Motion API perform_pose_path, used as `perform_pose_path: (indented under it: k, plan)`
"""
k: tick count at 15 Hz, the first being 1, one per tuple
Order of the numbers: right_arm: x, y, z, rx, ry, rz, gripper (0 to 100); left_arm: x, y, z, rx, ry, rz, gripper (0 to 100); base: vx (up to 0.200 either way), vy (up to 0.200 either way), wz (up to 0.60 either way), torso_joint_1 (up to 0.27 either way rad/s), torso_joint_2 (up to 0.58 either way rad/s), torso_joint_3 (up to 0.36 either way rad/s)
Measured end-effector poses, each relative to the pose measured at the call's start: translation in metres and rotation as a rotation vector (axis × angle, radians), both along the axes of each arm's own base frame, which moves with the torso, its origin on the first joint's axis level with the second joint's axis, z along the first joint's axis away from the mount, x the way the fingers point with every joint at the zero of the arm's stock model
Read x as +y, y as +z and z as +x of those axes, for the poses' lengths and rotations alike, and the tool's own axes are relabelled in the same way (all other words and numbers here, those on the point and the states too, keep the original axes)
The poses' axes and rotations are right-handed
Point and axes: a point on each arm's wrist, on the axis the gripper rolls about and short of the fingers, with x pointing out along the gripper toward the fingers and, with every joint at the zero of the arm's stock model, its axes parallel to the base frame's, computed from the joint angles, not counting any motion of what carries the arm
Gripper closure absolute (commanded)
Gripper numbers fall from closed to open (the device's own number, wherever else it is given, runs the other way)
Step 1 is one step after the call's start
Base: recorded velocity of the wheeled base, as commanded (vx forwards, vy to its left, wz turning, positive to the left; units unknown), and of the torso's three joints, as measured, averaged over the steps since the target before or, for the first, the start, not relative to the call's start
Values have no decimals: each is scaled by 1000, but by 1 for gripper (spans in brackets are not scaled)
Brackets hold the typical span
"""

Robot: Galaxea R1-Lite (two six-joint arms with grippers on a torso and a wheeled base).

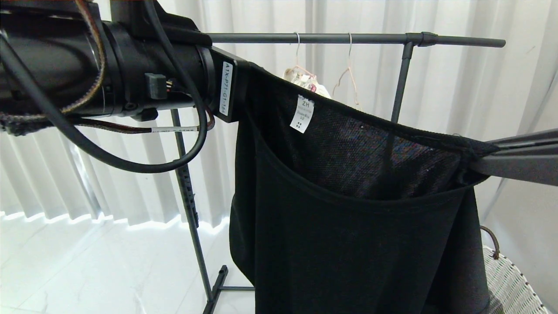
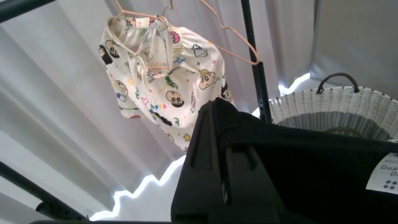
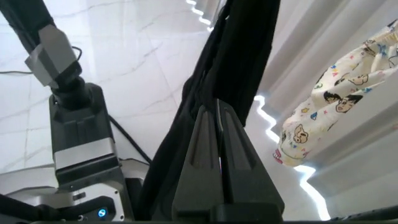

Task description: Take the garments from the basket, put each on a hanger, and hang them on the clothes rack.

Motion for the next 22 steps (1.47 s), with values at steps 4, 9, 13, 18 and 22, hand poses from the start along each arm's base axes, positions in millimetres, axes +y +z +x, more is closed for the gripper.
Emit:
perform_pose_path:
  k: [4, 9, 13, 18, 22]
  plan:
    - [-2, 6, 23, -47, -127, 58, 100, 15, -7, -18, 15, -1, 13, 100, 0, 0, 0, 0, 0, 0]
    - [18, 13, 63, -143, -217, 173, 100, 39, -23, -70, 41, -89, 38, 100, 0, 0, 0, 0, 0, 0]
    - [40, 6, 87, -147, -222, 178, 100, 40, -24, -106, 62, -240, 27, 100, 0, 0, 0, 0, 0, 0]
    - [52, 4, 99, -137, -222, 166, 100, 35, -24, -118, 70, -323, 19, 100, 0, 0, 0, 0, 0, 0]
    - [54, 2, 101, -132, -222, 161, 100, 34, -25, -119, 70, -327, 20, 100, 0, 0, 0, 0, 0, 0]
